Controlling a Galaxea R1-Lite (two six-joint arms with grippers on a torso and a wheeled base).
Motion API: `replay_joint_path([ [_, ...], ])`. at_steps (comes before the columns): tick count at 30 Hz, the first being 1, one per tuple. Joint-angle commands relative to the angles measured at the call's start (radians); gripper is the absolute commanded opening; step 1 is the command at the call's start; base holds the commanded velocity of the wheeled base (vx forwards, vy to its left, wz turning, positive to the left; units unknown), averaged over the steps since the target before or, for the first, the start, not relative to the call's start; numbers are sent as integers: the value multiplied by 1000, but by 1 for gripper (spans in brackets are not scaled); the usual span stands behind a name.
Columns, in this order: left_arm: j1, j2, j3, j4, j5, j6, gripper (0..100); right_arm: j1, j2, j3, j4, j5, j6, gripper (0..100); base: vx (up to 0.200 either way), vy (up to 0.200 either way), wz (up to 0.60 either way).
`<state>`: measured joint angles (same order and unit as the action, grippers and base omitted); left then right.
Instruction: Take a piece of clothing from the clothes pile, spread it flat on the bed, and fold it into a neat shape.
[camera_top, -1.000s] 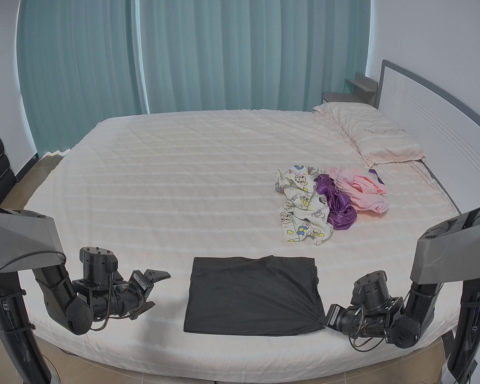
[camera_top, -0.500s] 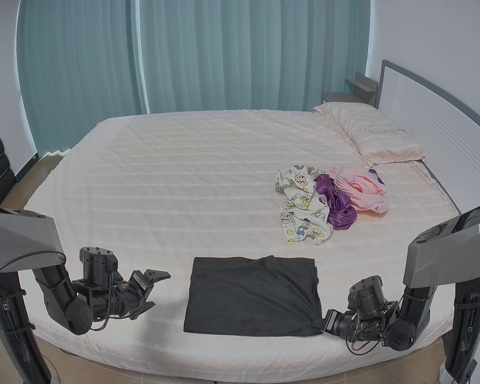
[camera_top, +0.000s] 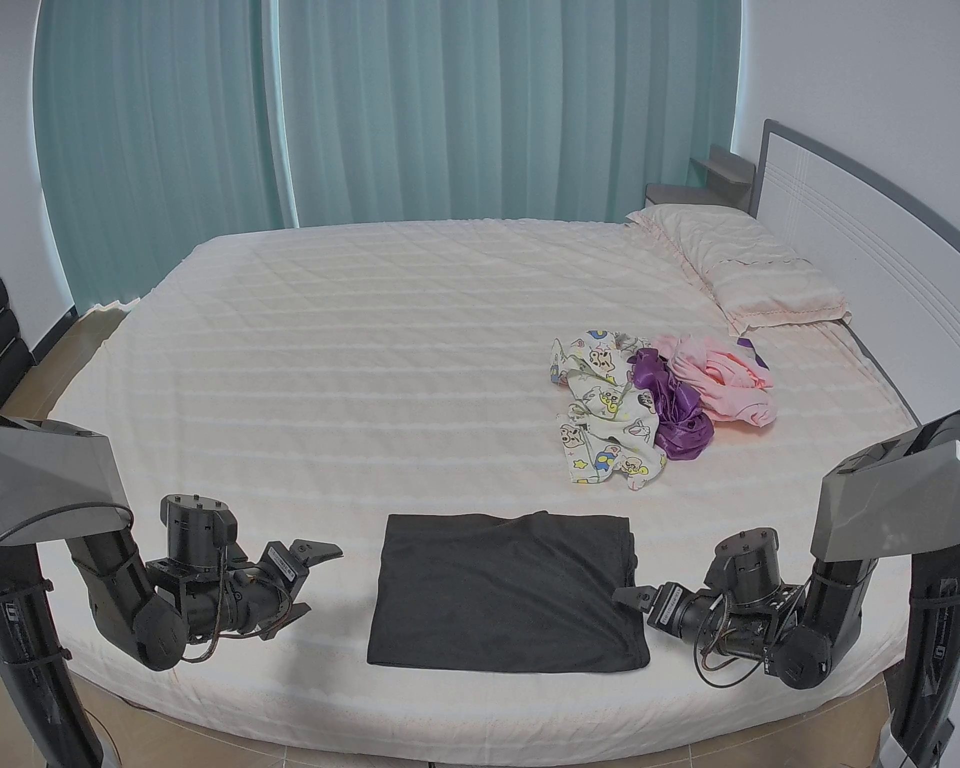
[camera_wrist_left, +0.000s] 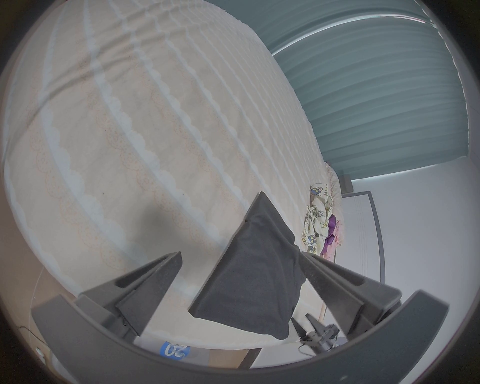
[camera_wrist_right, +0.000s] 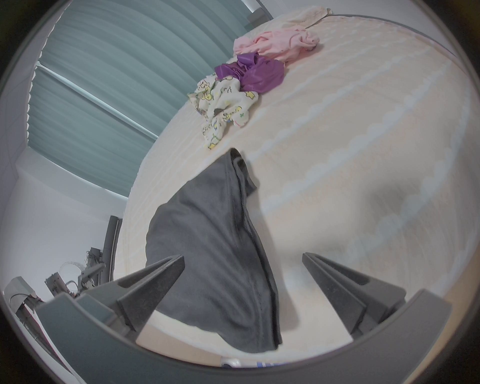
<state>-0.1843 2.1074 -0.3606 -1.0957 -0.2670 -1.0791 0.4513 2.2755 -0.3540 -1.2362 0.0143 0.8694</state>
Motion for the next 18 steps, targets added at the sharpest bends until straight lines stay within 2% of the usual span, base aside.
replay_joint_path([
  [1,-49,-3,2,-1,14,30,100,-14,55,-66,-8,-4,0,100,0,0,0],
  [2,-83,-3,2,-1,19,41,100,-11,67,-85,-6,-2,-1,100,0,0,0],
  [4,-93,-1,0,-1,20,42,100,-9,70,-91,-6,-2,-1,100,0,0,0],
  [5,-170,5,-15,0,61,62,100,-5,111,-145,-6,-2,-1,100,0,0,0],
  [8,-219,19,-63,16,109,143,100,-6,119,-160,0,12,-18,100,0,0,0],
  [12,-233,85,-126,40,120,269,100,-11,122,-178,3,27,-64,100,0,0,0],
  [18,-233,183,-216,45,158,295,100,-5,142,-198,4,59,-95,100,0,0,0],
])
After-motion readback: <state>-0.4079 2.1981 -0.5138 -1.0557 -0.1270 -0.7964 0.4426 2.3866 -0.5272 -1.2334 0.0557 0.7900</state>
